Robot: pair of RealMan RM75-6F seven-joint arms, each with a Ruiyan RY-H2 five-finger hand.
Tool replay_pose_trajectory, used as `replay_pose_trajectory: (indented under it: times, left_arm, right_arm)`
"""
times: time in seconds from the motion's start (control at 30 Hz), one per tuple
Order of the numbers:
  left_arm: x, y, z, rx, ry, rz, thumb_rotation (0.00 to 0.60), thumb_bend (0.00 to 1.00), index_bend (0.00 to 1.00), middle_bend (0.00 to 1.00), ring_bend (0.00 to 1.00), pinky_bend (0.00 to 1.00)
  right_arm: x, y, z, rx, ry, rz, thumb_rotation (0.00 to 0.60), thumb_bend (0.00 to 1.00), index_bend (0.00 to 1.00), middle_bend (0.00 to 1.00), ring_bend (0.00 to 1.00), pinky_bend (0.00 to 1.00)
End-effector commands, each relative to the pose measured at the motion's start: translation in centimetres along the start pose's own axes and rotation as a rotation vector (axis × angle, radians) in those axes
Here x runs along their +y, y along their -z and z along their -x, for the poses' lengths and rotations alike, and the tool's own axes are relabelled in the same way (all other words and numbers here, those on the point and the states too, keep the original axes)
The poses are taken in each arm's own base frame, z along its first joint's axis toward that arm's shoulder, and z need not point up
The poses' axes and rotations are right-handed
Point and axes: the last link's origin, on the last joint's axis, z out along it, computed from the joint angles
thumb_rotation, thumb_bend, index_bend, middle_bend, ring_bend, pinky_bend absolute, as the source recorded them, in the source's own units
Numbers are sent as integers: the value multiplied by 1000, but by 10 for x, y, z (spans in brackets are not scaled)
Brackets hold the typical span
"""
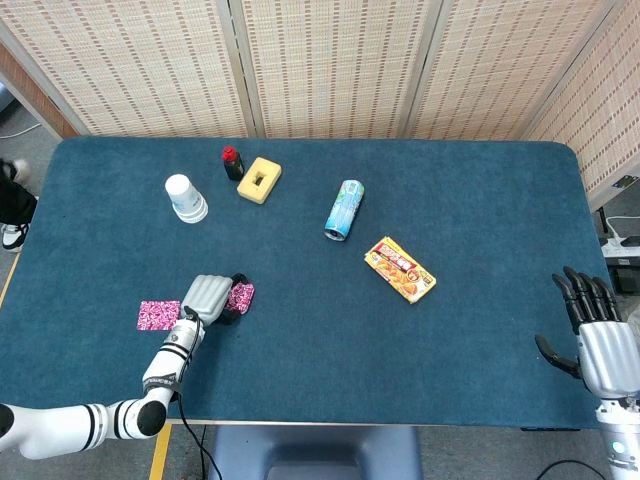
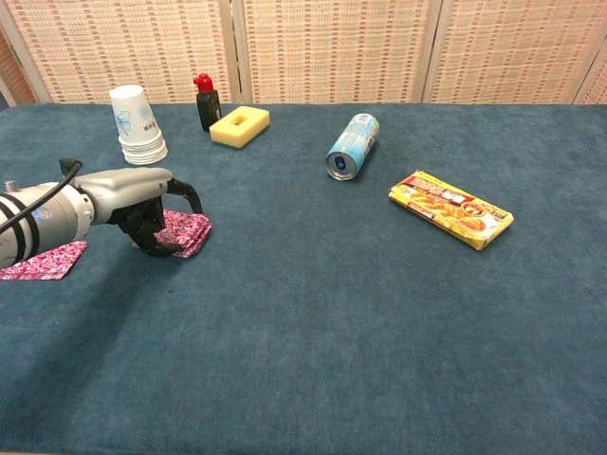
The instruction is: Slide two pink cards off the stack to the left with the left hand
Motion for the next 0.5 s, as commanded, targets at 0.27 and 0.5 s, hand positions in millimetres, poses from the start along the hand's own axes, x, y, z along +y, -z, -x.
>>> replay_pose_trajectory:
  times: [0.27,0.5]
  left_arm:
    - [-2,0,3,-5,-27,-9,600,469,686,1000,1000,1000]
    - [-4,-1,4,15,-64,-25,600,483,687,1000,1000,1000]
  right_arm:
    - [0,0,0,1,0,0,600,219,0,0,0,51]
    - [0,0,0,-1,1,1,600,219,0,0,0,51]
